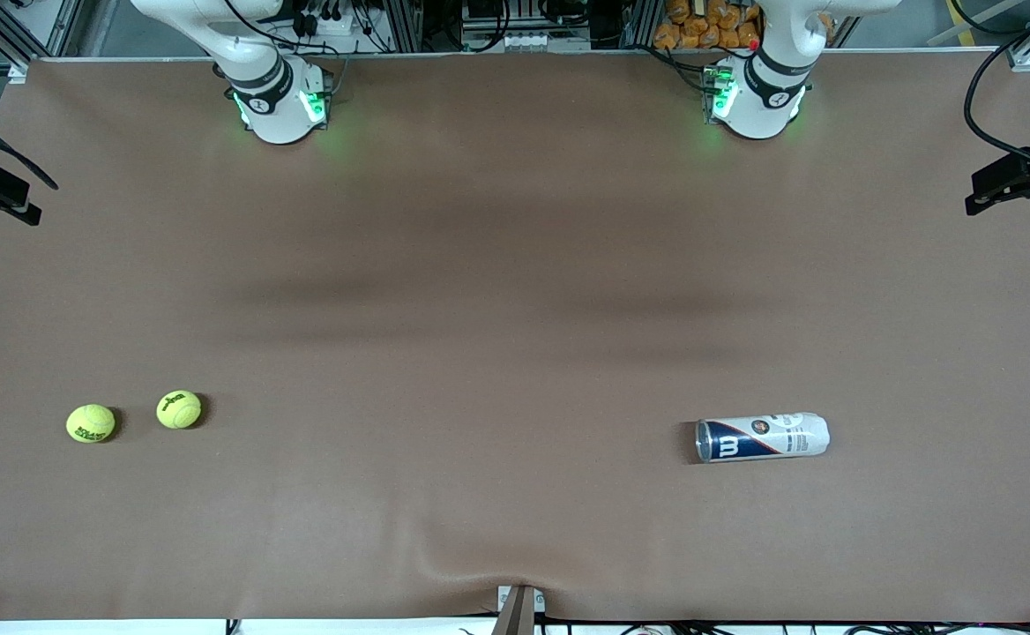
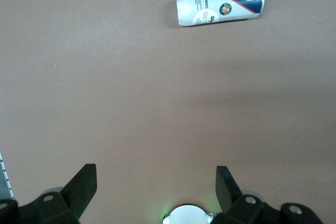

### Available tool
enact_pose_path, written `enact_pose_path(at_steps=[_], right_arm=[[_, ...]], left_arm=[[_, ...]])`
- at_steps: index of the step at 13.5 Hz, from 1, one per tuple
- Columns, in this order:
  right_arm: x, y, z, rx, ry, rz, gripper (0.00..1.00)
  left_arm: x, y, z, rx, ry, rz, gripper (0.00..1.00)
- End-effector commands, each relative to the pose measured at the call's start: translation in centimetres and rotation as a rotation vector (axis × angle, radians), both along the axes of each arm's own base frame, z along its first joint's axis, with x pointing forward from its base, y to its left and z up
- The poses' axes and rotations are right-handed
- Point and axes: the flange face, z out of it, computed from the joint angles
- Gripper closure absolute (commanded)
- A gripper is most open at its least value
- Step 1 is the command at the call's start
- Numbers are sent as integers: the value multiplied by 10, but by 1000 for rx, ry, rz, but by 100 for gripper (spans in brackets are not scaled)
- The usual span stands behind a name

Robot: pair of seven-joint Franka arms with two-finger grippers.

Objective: Insert tennis ball vertically with right arm

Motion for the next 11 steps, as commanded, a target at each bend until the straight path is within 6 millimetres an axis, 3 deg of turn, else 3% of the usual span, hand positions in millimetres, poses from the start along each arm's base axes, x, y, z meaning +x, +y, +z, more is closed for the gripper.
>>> enact_pose_path(at_steps=[1, 7, 11], right_arm=[[7, 1, 7, 2, -67, -11, 0], [10, 1, -2, 1, -35, 5, 0], [10, 1, -3, 3, -34, 5, 0]], left_arm=[[-5, 2, 6, 4, -1, 3, 0], [-3, 2, 4, 5, 1, 9, 0], [11, -20, -20, 9, 42, -51, 0]])
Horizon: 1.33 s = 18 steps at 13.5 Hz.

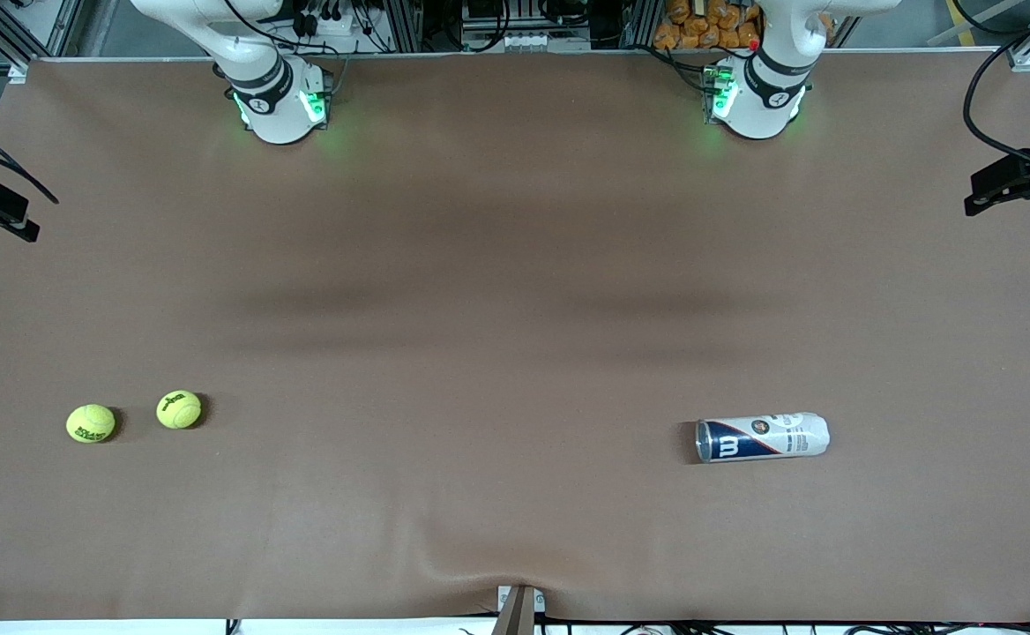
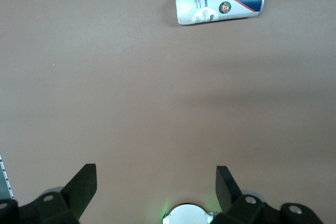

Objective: Insert tennis ball vertically with right arm

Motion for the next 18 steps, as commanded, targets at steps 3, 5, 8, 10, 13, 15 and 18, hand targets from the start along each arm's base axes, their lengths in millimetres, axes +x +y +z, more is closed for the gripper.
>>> enact_pose_path(at_steps=[3, 5, 8, 10, 13, 15, 18], right_arm=[[-2, 3, 2, 9, 4, 5, 0], [-3, 3, 0, 10, 14, 5, 0], [-3, -3, -15, 13, 35, -4, 0], [0, -4, -23, 12, 36, -6, 0], [14, -6, -81, 11, 47, -8, 0], [25, -6, -130, 8, 56, -7, 0], [52, -7, -196, -2, 89, -7, 0]], left_arm=[[36, -32, -59, -2, 82, -228, 0], [57, -37, -98, 9, 119, -347, 0], [85, -53, -153, 119, 174, -560, 0], [93, -74, -188, 177, 239, -652, 0], [108, -98, -230, 232, 266, -798, 0], [122, -105, -264, 234, 267, -958, 0], [142, -116, -319, 224, 234, -1135, 0]])
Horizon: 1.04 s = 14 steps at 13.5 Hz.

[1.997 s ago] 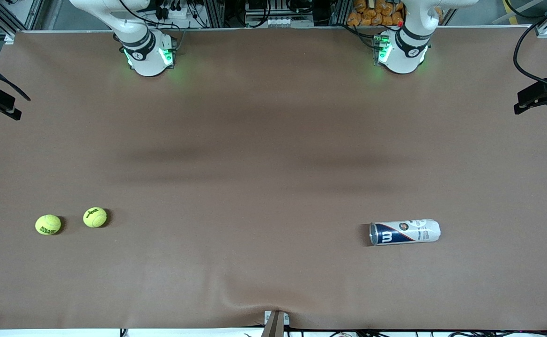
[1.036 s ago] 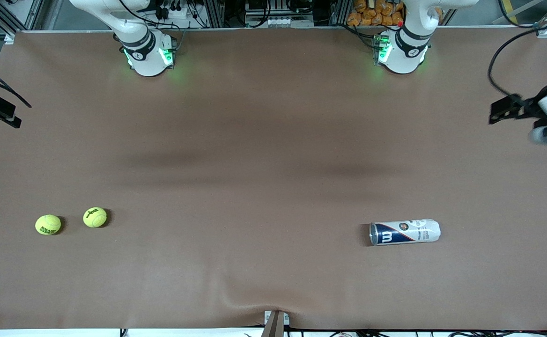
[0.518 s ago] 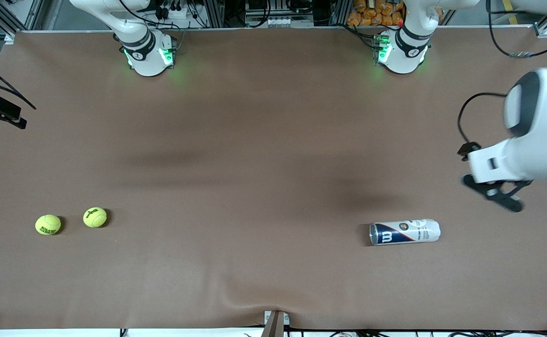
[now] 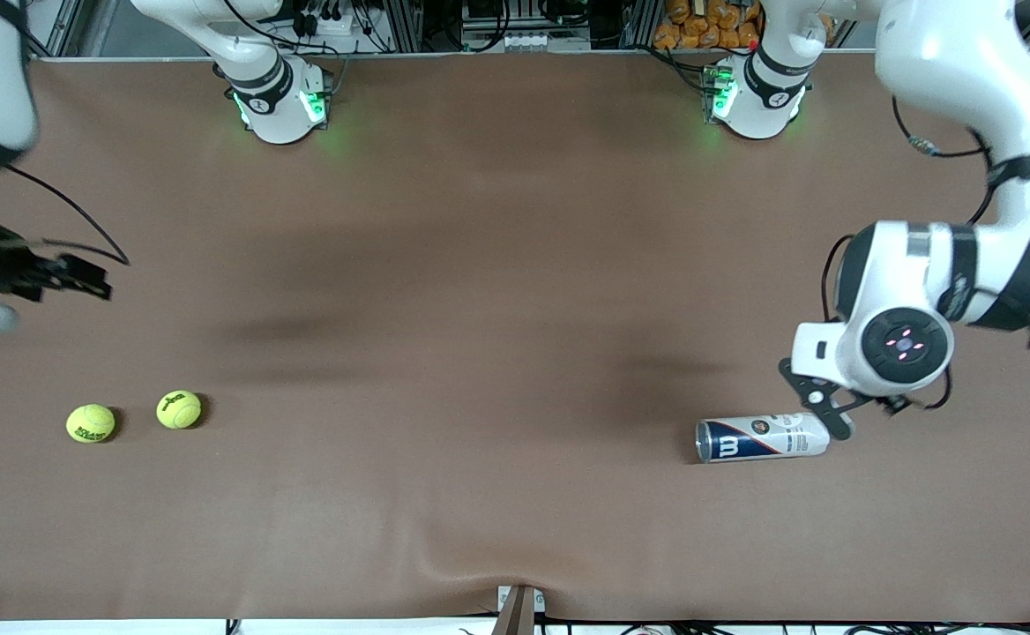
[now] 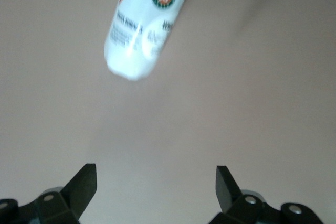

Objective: Insert tennis ball vertically with right arm
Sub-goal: 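Reach the left gripper to the can while the right gripper reaches a ball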

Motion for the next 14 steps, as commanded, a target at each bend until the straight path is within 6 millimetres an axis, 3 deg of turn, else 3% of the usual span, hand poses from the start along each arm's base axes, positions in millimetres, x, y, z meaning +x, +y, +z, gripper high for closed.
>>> enact_pose_path(at_steps=[1, 4, 7, 10, 14], right_arm=[[18, -2, -54, 0, 27, -1, 0], [29, -8, -119, -11, 3, -7, 0], [34, -9, -168, -20, -52, -5, 0], [32, -12, -206, -14, -95, -8, 0], [27, -20, -257, -41, -183, 43, 0]], left_arm=[[15, -9, -40, -1, 1, -142, 0], [19, -28, -71, -7, -7, -201, 0], [25, -36, -95, -25, -40, -245, 0], [25, -56, -117, -41, -46, -350, 0], [21, -66, -145, -13, -32, -383, 0]])
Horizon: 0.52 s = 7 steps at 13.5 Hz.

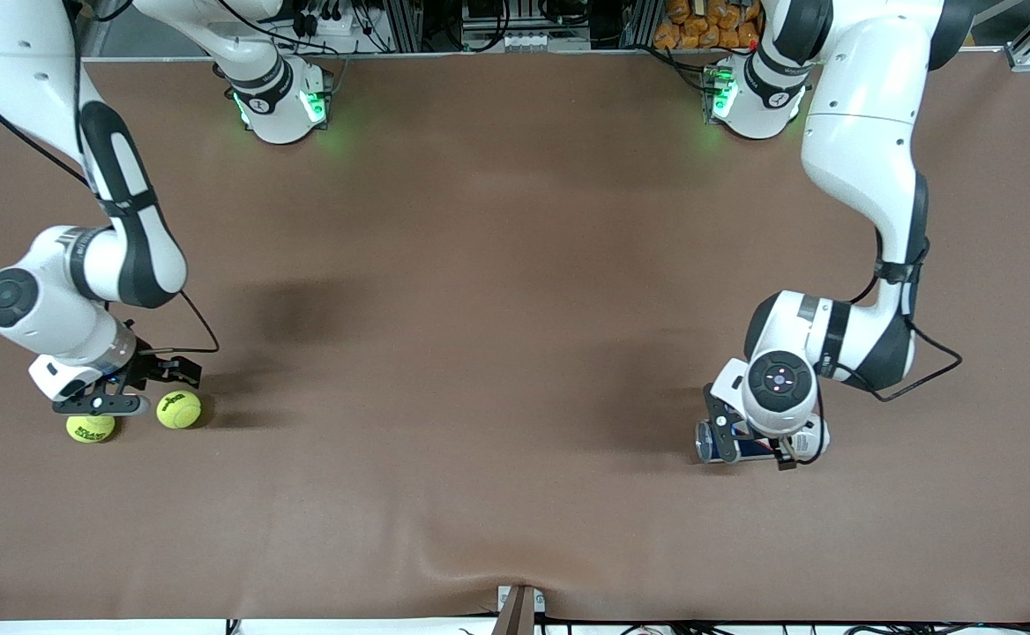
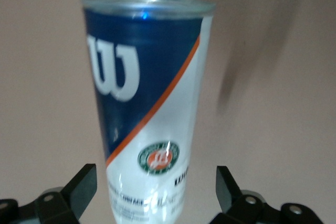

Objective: Insert tennis ball vertically with right arm
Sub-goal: 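Reach the left gripper to the can while the right gripper reaches a ball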

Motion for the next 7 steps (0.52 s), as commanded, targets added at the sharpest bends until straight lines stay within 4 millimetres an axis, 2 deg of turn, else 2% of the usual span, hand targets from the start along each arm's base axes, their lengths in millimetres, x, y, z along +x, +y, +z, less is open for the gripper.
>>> enact_pose_path(at_steps=[1, 7], right_arm=[[-5, -10, -22, -2, -22, 28, 0], [-2, -14, -45, -3, -77, 9, 0]], left_arm=[[2, -5, -17, 41, -12, -47, 0], [1, -5, -37, 40, -13, -51, 0]])
